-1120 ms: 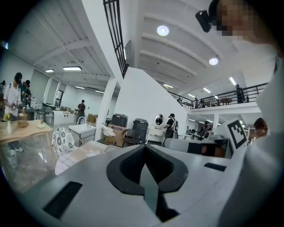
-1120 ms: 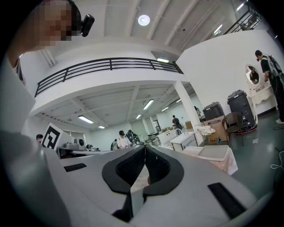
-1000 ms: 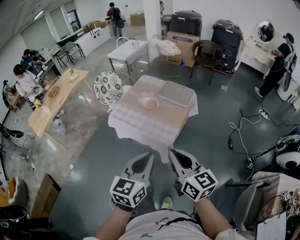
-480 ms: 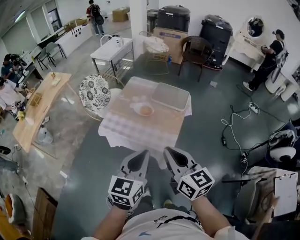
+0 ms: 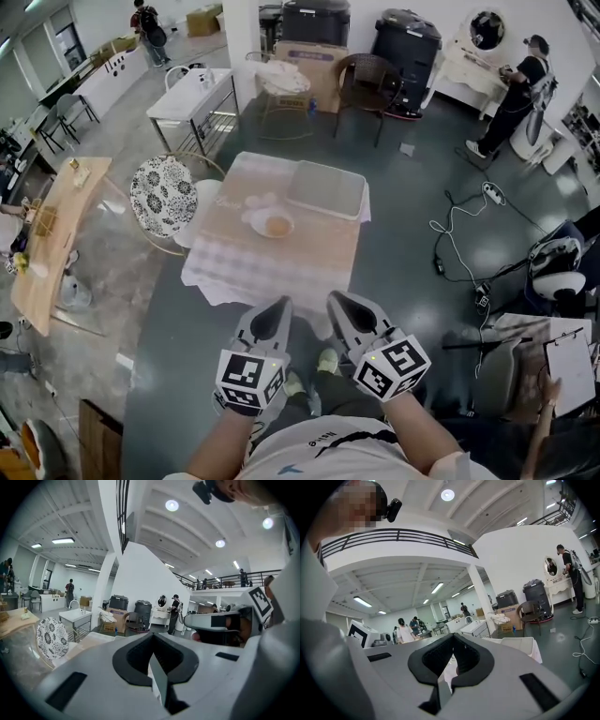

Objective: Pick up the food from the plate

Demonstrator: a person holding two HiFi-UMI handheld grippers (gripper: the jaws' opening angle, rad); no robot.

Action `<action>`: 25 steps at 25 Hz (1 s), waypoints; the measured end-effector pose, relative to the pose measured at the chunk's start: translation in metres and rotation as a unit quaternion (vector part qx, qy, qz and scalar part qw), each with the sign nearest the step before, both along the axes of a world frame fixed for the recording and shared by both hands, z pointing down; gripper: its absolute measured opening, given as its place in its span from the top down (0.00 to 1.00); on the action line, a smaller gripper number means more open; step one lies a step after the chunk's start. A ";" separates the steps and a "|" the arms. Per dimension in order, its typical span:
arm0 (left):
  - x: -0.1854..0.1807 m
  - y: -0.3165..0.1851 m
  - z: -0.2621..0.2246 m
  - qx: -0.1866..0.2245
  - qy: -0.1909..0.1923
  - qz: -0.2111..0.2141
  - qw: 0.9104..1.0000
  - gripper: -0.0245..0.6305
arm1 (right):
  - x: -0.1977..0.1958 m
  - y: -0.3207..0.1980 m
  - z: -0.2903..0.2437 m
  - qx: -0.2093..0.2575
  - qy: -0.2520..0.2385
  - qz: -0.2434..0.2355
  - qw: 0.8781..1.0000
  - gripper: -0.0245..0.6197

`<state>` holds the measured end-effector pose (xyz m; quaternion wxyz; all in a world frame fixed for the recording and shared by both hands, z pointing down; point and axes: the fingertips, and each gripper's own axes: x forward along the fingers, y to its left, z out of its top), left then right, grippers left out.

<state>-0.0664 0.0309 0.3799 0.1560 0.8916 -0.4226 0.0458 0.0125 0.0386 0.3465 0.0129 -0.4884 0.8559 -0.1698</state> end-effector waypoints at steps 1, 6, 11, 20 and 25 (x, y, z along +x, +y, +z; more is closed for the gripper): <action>0.001 -0.007 0.003 -0.002 -0.001 0.001 1.000 0.95 | 0.002 -0.007 0.002 -0.002 -0.001 0.003 1.000 0.94; 0.012 -0.040 0.017 -0.013 -0.013 0.001 1.000 0.95 | 0.013 -0.041 0.011 -0.013 -0.012 0.005 1.000 0.94; 0.026 -0.081 0.033 -0.022 -0.033 -0.010 0.999 0.95 | 0.027 -0.089 0.020 -0.015 -0.029 -0.008 0.999 0.94; 0.038 -0.151 0.060 -0.024 -0.072 -0.066 0.995 0.95 | 0.046 -0.161 0.044 -0.032 -0.029 -0.041 0.998 0.94; 0.036 -0.181 0.075 -0.013 -0.084 -0.077 0.993 0.95 | 0.049 -0.186 0.061 -0.052 -0.033 -0.043 0.997 0.94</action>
